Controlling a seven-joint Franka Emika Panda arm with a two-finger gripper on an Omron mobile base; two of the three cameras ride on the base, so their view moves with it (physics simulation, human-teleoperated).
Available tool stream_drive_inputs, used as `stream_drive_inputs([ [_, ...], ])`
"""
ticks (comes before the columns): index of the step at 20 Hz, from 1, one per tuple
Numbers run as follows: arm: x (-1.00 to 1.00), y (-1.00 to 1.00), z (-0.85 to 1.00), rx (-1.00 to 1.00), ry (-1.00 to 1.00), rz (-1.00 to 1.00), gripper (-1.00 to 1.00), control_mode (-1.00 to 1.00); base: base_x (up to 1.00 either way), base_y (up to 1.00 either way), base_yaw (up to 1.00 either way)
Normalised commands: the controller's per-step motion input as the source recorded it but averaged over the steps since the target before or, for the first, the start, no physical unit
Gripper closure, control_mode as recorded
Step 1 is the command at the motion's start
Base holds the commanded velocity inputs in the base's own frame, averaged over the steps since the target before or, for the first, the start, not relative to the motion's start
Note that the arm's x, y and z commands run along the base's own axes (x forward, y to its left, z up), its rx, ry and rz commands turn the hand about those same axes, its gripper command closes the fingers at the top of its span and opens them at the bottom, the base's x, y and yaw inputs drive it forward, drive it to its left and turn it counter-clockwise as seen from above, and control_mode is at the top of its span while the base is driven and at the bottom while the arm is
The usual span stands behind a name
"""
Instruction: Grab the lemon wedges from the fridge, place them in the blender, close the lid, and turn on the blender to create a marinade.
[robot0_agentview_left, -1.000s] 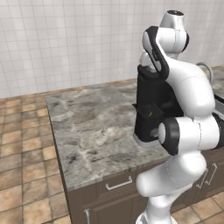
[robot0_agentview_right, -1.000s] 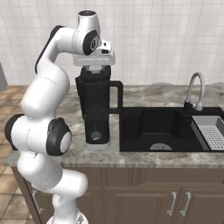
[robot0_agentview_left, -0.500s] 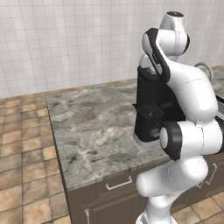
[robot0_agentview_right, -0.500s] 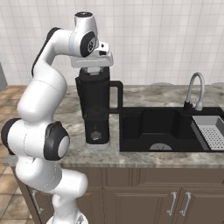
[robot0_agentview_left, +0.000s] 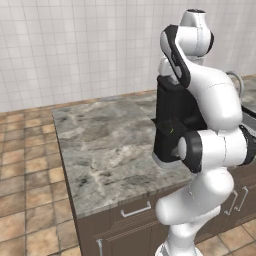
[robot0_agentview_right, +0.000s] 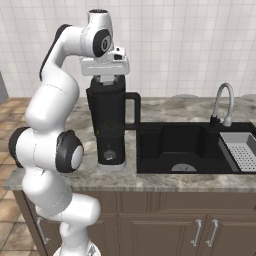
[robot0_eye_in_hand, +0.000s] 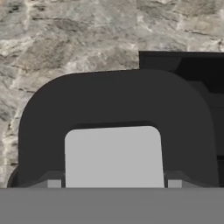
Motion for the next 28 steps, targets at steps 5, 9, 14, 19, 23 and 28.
stream_drive_inputs([
  [5, 0.00, 0.00, 0.00, 0.00, 0.04, 0.02, 1.00, -1.00, 0.00, 0.00, 0.00],
  [9, -0.14, 0.00, 0.00, 0.00, 0.13, 0.08, 1.00, -1.00, 0.00, 0.00, 0.00],
  [14, -0.40, 0.06, -0.01, 0.00, 0.00, 0.02, 1.00, -1.00, 0.00, 0.00, 0.00],
  [19, -0.09, 0.13, -0.02, 0.00, 0.02, 0.00, 1.00, -1.00, 0.00, 0.00, 0.00],
  [23, 0.04, 0.07, -0.07, 0.00, 0.00, -0.07, 1.00, -1.00, 0.00, 0.00, 0.00],
  [28, 0.53, 0.12, -0.08, 0.00, -0.07, -0.21, 1.00, -1.00, 0.00, 0.00, 0.00],
])
